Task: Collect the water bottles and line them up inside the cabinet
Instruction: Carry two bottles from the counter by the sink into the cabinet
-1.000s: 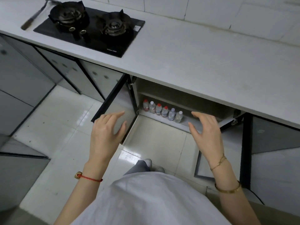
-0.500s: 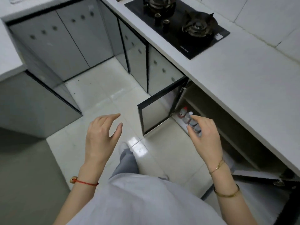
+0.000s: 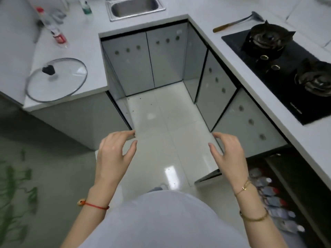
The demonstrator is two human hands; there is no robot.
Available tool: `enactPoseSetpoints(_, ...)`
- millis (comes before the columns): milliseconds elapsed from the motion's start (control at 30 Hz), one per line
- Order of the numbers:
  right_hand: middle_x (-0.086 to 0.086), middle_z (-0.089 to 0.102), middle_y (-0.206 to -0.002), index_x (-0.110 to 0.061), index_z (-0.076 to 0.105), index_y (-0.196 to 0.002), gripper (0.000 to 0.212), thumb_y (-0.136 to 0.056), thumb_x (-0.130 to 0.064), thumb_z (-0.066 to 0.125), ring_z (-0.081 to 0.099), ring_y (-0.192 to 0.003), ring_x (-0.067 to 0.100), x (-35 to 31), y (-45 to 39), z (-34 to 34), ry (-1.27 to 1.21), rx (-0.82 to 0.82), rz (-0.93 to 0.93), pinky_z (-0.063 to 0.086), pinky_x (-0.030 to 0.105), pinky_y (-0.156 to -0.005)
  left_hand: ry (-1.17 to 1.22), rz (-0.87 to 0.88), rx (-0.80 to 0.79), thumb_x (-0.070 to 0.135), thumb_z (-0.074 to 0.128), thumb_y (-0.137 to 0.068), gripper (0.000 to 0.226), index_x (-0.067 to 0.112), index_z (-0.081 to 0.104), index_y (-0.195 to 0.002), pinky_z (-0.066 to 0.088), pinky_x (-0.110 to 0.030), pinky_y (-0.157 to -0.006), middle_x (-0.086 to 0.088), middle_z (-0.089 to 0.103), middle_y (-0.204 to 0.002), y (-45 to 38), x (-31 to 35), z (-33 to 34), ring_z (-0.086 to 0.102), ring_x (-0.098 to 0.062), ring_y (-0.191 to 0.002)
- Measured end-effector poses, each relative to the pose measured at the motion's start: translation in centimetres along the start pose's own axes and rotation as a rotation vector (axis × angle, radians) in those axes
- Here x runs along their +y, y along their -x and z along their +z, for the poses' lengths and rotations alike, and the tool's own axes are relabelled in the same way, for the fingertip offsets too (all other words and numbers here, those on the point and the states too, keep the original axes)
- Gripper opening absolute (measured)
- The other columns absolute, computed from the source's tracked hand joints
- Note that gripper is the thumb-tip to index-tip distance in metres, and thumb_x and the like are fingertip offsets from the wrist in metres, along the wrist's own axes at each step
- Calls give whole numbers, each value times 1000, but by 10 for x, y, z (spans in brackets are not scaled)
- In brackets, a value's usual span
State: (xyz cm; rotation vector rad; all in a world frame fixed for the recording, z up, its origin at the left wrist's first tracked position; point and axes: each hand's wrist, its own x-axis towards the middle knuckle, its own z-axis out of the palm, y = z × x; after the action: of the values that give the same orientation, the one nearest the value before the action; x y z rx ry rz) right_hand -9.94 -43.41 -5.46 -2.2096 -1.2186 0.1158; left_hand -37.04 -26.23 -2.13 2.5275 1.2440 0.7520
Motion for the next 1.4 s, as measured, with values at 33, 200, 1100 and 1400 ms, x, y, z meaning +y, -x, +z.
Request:
enactPoseSetpoints(33, 3, 64, -110, -10, 61, -118, 31, -89, -20, 65, 55, -108, 21, -9, -15, 9, -4, -4, -9, 32, 14, -91, -9, 5, 7, 25, 62, -88, 27, 15, 68, -112, 41, -32, -91, 1, 70, -107, -13, -12, -1, 61, -20, -103)
enactPoseSetpoints(200, 2, 65, -108, -10, 61, -116, 30, -88, -18, 66, 54, -105, 17, -44, -83, 41, -24, -5, -50, 30, 11, -90, -18, -15, 17, 27, 60, -88, 28, 16, 67, -113, 43, -34, -91, 2, 70, -107, -68, -54, -1, 60, -18, -103)
enactPoseSetpoints(1100, 0, 64, -111, -13, 60, -119, 32, -89, -23, 64, 54, -108, 16, -120, -628, 193, -58, -286, -489, 38, 19, -93, -104, -509, 314, 18, 70, -89, 28, 13, 69, -116, 45, -35, -96, -2, 71, -108, -447, -178, 94, 62, -20, -102)
enactPoseSetpoints(1400, -2, 64, -115, -15, 59, -122, 34, -90, -26, 63, 54, -112, 13, -180, -772, 286, -88, -356, -576, 43, 22, -96, -113, -664, 338, 24, 66, -91, 30, 16, 67, -120, 45, -41, -99, -3, 70, -114, -567, -252, 112, 61, -22, -107)
